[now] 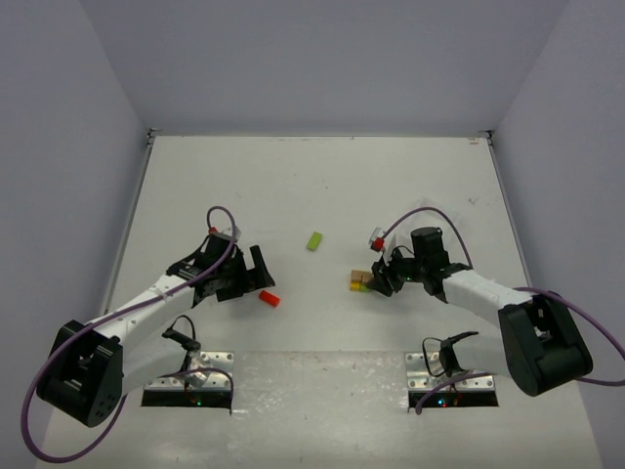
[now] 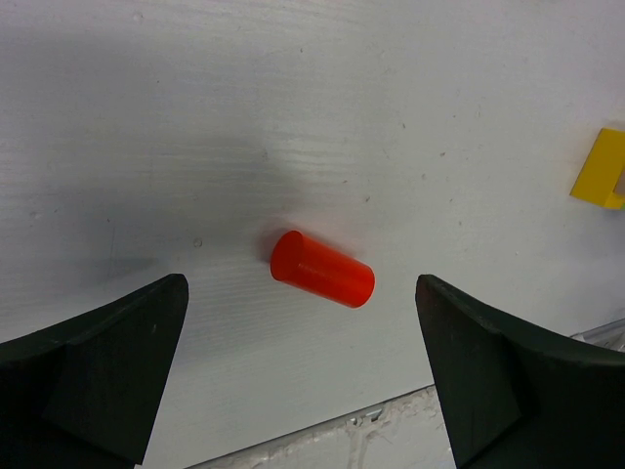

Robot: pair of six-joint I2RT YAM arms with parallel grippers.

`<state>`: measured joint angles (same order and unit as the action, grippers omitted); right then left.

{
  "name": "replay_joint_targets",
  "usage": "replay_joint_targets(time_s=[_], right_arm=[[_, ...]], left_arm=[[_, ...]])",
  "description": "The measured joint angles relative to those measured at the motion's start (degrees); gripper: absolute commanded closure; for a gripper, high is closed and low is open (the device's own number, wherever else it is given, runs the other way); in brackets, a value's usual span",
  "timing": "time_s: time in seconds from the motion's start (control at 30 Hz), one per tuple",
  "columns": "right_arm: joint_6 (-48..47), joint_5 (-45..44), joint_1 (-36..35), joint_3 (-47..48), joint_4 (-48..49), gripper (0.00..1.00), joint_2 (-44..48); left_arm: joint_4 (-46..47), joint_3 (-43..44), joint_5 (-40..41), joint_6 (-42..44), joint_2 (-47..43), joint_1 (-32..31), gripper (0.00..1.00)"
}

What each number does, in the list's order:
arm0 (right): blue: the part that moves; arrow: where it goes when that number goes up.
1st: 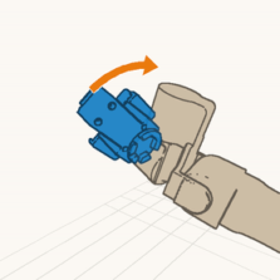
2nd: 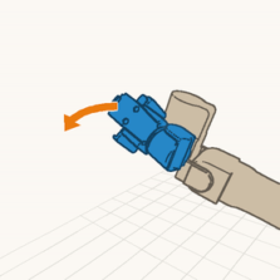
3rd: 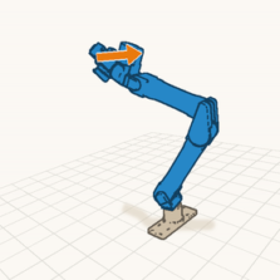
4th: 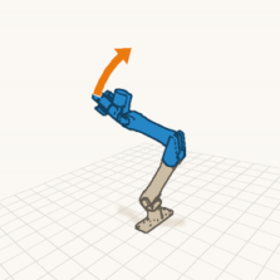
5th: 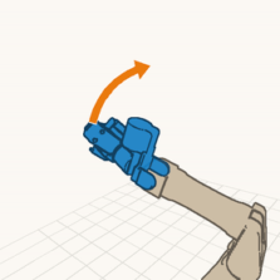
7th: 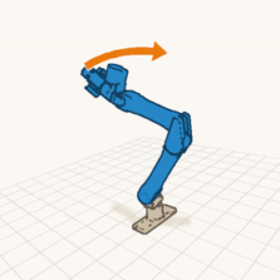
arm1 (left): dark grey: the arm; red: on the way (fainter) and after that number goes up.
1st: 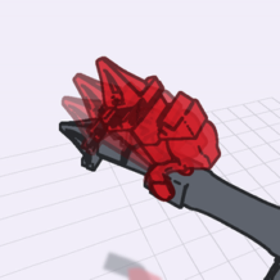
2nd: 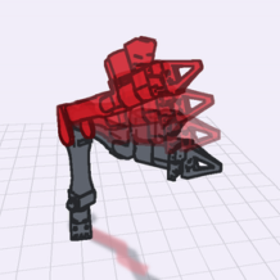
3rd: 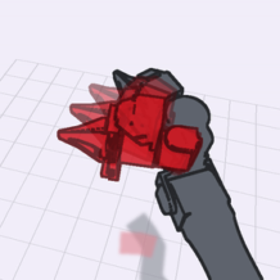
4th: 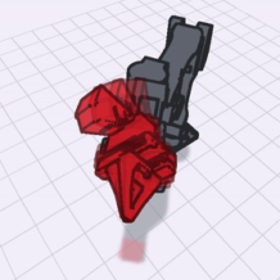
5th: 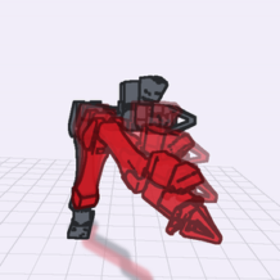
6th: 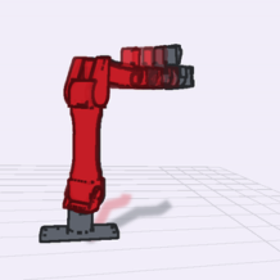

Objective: Build the wood block tower

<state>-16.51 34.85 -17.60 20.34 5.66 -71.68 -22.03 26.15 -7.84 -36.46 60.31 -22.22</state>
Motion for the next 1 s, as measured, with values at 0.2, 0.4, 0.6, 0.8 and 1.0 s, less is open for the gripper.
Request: replay_joint_targets(time_s=[0.2,0.4,0.6,0.8,1.0], right_arm=[[-0.02,0.06,-0.18,0.00,-0.18,0.46,0.07],[-0.03,-0.08,-0.18,0.15,-0.92,0.20,1.02],[-0.92,1.03,-0.18,1.12,-4.89,0.01,4.84],[-1.91,4.67,-0.18,2.38,-7.66,0.01,11.82],[5.41,2.97,-0.29,10.25,-3.38,0.01,12.52]], left_arm=[[0.01,0.00,-0.23,-0.01,-1.14,0.00,0.00],[0.34,0.00,-0.30,-0.07,-1.94,0.00,0.00],[1.58,0.00,-0.28,-0.86,-3.51,0.00,0.00],[2.69,0.06,0.50,-2.39,-3.85,-0.42,0.00],[2.98,2.37,7.56,-6.44,-3.29,-3.43,0.00]])
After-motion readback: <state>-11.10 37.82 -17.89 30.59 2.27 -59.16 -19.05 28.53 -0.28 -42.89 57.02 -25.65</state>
